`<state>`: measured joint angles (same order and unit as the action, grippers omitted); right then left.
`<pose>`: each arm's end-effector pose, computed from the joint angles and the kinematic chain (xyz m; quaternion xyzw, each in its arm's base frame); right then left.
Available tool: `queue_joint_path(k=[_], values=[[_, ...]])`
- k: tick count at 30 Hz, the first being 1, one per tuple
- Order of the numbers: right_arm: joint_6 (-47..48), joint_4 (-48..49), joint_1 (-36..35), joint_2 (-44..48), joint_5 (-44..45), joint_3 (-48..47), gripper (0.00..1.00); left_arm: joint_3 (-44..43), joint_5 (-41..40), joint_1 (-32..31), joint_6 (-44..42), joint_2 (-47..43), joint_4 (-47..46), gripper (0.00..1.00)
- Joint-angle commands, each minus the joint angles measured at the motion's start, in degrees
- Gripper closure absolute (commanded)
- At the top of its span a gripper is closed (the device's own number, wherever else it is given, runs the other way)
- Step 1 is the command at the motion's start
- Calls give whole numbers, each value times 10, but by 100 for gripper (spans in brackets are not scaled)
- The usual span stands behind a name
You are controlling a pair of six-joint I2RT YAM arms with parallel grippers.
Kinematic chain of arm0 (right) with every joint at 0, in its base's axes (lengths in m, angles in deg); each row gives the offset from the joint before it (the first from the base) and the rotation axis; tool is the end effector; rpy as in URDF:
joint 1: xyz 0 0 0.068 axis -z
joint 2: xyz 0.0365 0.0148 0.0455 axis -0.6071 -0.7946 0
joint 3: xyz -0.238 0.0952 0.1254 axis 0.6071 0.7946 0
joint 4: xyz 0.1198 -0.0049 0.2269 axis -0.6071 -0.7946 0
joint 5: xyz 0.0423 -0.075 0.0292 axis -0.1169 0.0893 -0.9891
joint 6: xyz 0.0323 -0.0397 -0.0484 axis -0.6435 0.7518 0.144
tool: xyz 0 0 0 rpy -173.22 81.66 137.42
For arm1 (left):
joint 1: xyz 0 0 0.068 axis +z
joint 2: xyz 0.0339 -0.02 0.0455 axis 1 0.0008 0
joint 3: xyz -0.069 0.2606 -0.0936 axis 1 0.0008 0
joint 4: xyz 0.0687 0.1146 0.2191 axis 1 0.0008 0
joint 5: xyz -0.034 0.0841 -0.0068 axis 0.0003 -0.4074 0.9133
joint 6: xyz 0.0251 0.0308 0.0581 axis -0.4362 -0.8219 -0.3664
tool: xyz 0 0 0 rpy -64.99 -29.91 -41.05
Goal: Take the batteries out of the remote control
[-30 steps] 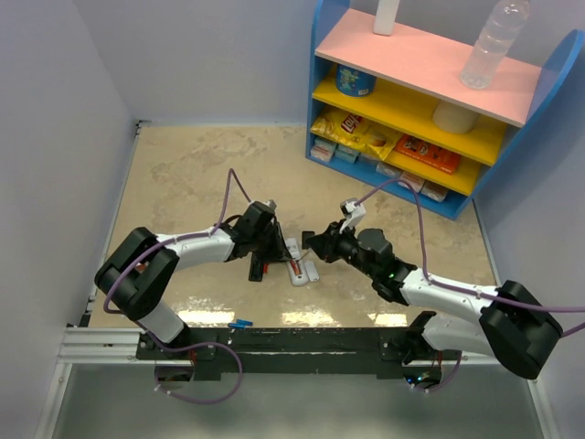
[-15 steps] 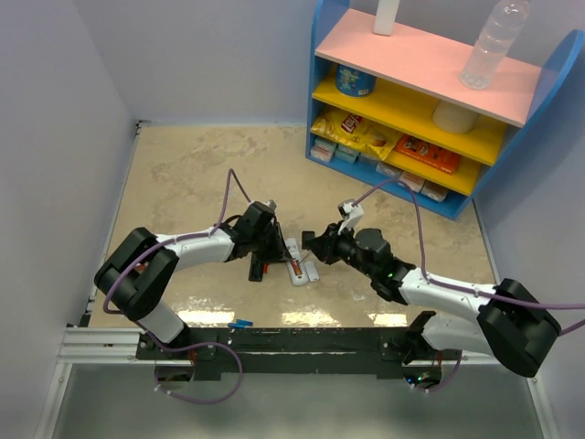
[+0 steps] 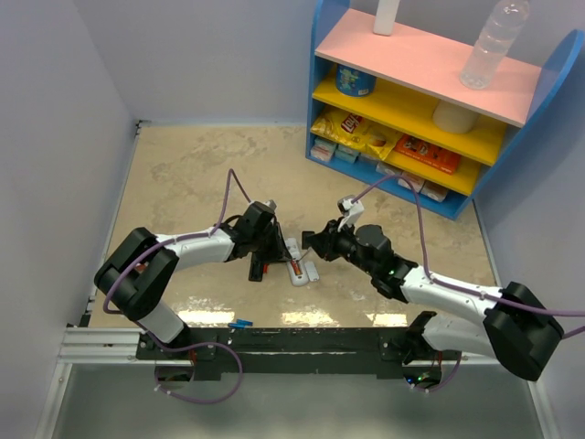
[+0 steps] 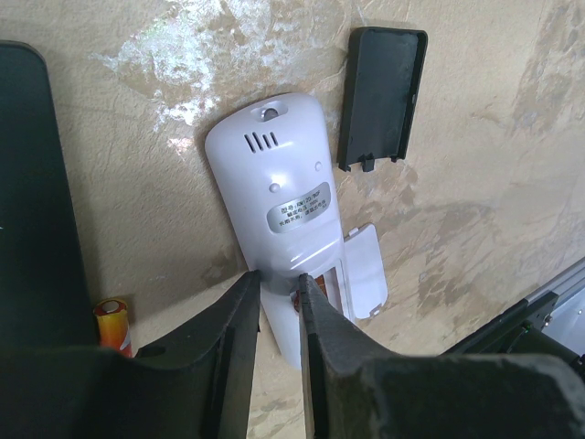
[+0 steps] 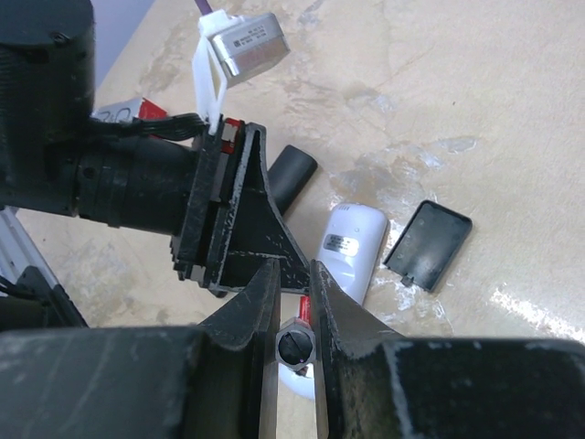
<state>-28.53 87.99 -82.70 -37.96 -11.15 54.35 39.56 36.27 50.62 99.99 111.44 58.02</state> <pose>0.1789 0.1797 0.2279 -0.1047 0.7744 0.3740 0.4995 0.2356 -0.2065 0.1498 -0.0874 0.9410 -0.2876 0.1557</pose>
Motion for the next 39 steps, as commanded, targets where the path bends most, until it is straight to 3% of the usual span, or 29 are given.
queue_joint_path(k=[1,12,39], values=[[20,9,1,-14,23,-19,100,3,22,-9,3,-4,15,72],[20,34,2,-50,3,-11,100,4,23,-10,5,-3,11,72],[-22,35,1,-24,-35,-14,100,3,11,-10,2,-9,14,72]])
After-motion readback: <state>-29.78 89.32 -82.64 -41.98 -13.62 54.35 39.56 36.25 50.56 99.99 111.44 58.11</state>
